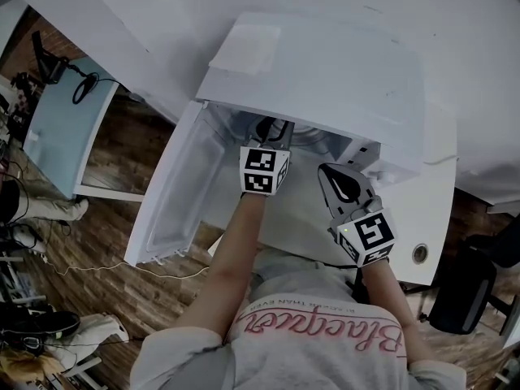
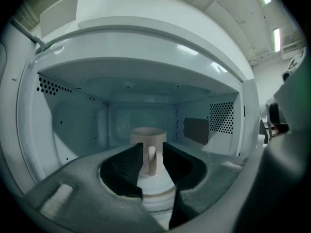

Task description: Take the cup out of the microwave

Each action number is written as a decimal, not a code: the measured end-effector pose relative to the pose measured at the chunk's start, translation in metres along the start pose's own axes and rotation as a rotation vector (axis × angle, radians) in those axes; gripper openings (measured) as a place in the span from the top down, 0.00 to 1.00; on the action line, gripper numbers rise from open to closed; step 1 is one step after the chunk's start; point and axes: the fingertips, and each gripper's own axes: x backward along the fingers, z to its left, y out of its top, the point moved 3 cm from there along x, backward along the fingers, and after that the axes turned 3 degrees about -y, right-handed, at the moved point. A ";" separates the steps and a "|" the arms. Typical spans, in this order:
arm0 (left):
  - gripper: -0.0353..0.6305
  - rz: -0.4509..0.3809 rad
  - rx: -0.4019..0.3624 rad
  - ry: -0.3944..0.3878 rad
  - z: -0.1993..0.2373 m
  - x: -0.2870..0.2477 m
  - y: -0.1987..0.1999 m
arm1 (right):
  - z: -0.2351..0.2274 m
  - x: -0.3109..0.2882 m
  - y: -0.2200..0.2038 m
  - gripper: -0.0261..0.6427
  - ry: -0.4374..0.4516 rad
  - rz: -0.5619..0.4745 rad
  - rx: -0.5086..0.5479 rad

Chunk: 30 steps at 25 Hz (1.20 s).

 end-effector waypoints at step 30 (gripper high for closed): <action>0.87 0.046 0.004 0.009 0.006 -0.017 -0.005 | -0.002 -0.008 -0.006 0.94 -0.020 0.019 -0.022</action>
